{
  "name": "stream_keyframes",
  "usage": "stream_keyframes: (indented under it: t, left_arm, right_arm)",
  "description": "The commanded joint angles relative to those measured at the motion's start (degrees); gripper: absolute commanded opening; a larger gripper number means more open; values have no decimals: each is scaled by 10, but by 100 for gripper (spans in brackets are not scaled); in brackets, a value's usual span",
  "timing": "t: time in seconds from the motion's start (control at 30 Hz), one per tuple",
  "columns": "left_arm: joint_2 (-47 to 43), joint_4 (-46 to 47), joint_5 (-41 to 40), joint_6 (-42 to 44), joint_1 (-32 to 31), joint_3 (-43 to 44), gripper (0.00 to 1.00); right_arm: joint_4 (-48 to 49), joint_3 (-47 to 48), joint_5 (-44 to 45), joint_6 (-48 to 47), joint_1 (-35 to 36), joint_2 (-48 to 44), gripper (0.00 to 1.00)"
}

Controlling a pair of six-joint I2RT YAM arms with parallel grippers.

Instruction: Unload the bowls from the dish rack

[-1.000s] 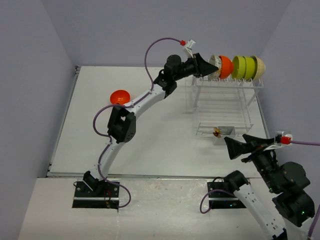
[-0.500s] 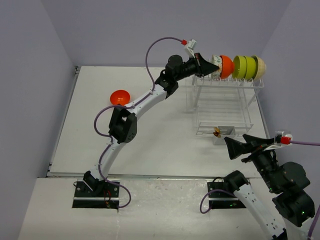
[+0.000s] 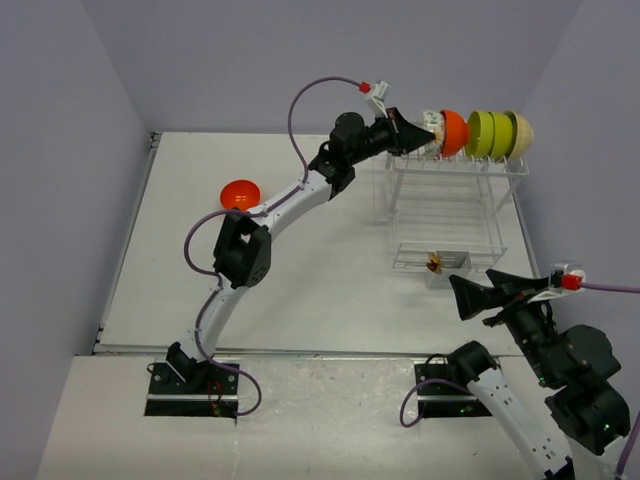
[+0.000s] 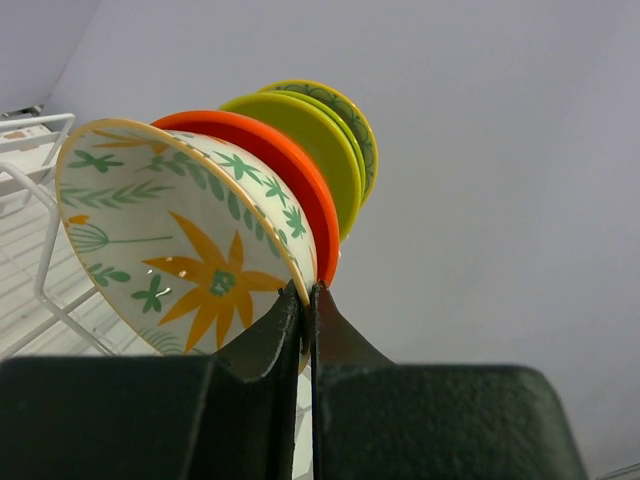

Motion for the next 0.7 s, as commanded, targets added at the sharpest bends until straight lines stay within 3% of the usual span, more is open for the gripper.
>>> stream_keyframes:
  t: [0.0, 0.3, 0.67]
  left_arm:
    - [-62, 39, -20, 23, -3, -28, 0]
    - [-123, 110, -29, 39, -3, -94, 0]
    - [-162, 123, -50, 47, -3, -130, 0]
  right_arm:
    - [-2, 10, 1, -10, 3, -1, 99]
    - [-4, 18, 0, -12, 2, 2, 99]
    - [-4, 16, -1, -12, 3, 3, 99]
